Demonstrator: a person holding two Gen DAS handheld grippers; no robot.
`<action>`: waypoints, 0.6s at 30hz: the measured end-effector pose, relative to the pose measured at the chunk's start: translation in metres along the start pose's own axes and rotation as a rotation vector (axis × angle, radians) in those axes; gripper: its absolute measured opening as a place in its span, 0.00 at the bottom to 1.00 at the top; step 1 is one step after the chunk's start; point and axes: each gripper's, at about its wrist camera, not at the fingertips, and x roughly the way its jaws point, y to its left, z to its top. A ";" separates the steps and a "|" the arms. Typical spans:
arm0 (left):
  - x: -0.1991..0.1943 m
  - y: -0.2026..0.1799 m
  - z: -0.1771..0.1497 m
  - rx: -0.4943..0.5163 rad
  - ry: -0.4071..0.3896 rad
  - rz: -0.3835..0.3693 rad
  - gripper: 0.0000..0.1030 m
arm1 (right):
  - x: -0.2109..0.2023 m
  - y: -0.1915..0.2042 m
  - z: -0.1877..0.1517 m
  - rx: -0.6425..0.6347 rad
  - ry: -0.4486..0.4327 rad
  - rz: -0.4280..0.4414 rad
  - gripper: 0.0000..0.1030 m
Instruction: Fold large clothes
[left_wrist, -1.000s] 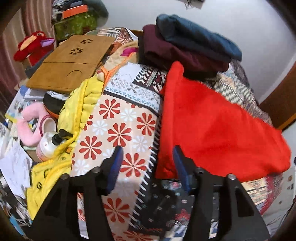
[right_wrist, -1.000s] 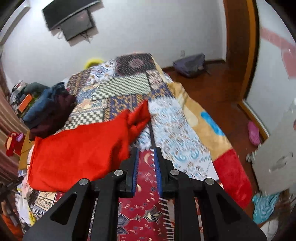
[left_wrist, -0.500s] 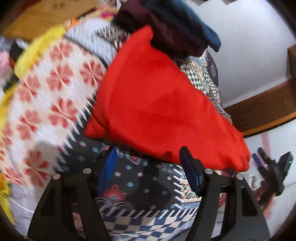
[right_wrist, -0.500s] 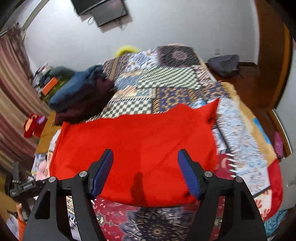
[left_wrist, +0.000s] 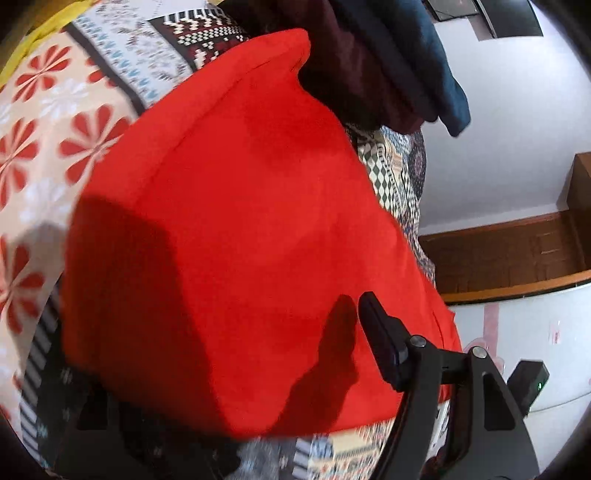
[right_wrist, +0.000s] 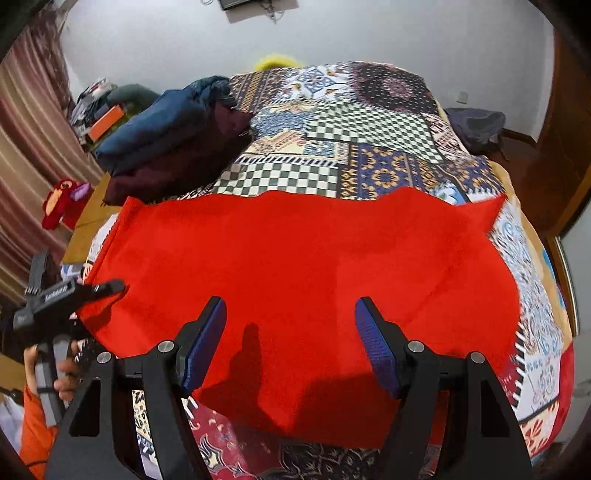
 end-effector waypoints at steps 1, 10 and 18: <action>0.003 0.000 0.004 -0.006 -0.018 0.000 0.67 | 0.003 0.005 0.003 -0.012 0.003 0.000 0.66; -0.012 -0.009 0.005 0.019 -0.220 0.131 0.05 | 0.027 0.038 0.023 -0.056 0.031 0.021 0.66; -0.099 -0.061 0.004 0.170 -0.454 0.097 0.02 | 0.076 0.090 0.015 -0.128 0.189 0.118 0.66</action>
